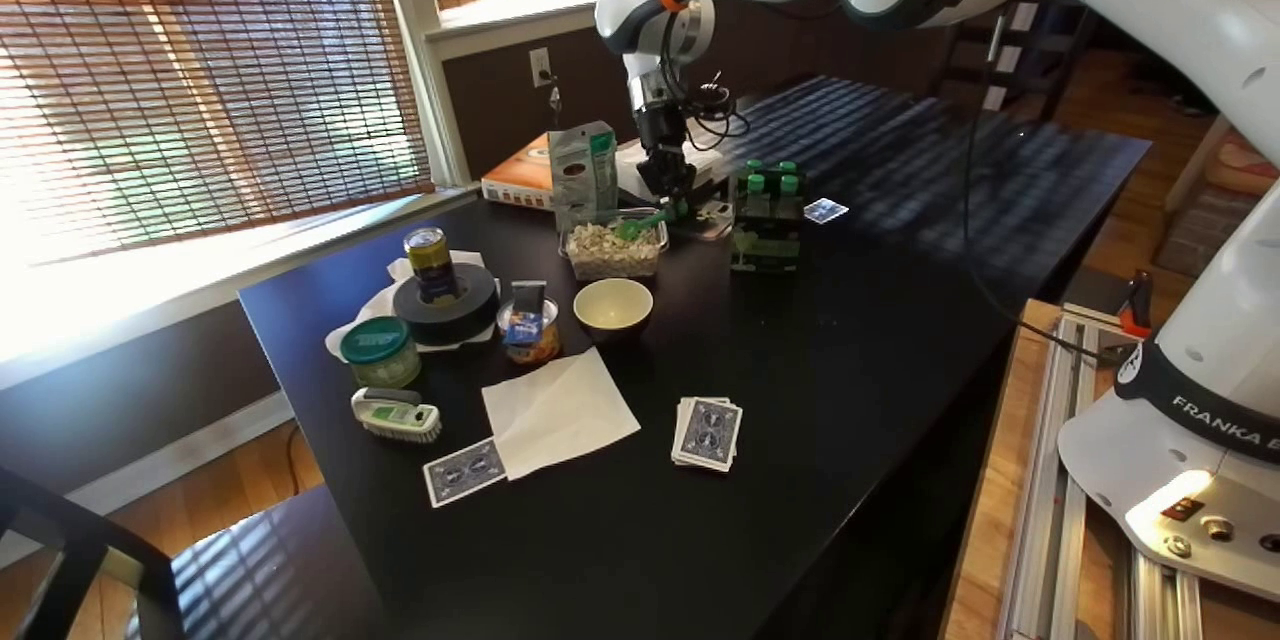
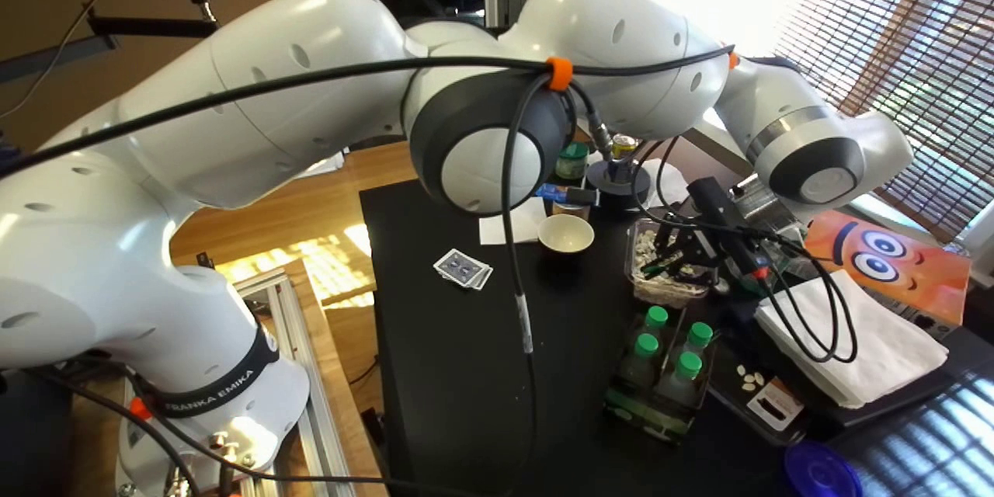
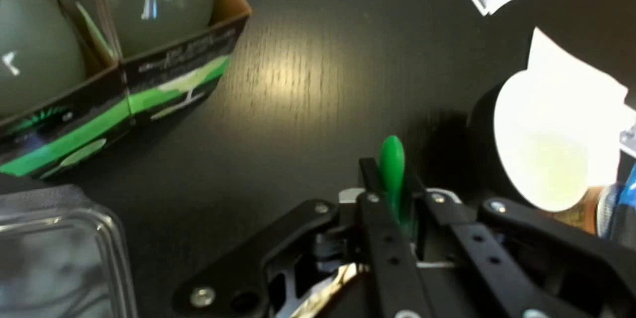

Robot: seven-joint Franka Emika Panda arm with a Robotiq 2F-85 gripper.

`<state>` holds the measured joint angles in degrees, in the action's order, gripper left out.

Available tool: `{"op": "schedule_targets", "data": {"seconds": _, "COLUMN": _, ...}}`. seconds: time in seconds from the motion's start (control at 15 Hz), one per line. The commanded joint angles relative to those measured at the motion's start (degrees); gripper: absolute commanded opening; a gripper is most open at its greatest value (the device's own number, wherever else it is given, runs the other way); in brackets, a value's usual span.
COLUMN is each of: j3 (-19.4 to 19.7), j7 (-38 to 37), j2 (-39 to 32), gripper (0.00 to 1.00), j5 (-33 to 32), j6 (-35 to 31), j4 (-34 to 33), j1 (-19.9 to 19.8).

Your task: Put a spoonful of the clear lunchbox's contents into the bowl

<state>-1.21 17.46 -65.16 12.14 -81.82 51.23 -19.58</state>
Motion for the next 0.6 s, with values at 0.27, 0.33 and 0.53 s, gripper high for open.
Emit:
{"op": "schedule_targets", "data": {"seconds": 0.27, "j3": 1.69, "j7": -4.32, "j2": -0.19, "gripper": 0.03, "j5": -3.48, "j6": -6.48, "j4": -0.23, "j1": 3.79}}
{"op": "schedule_targets", "data": {"seconds": 0.33, "j3": 1.45, "j7": -3.5, "j2": -0.18, "gripper": 0.03, "j5": -3.79, "j6": -4.89, "j4": 0.02, "j1": 4.16}}
{"op": "schedule_targets", "data": {"seconds": 0.53, "j3": 1.05, "j7": -1.13, "j2": -0.47, "gripper": 0.03, "j5": -4.88, "j6": 0.25, "j4": 0.27, "j1": 5.36}}
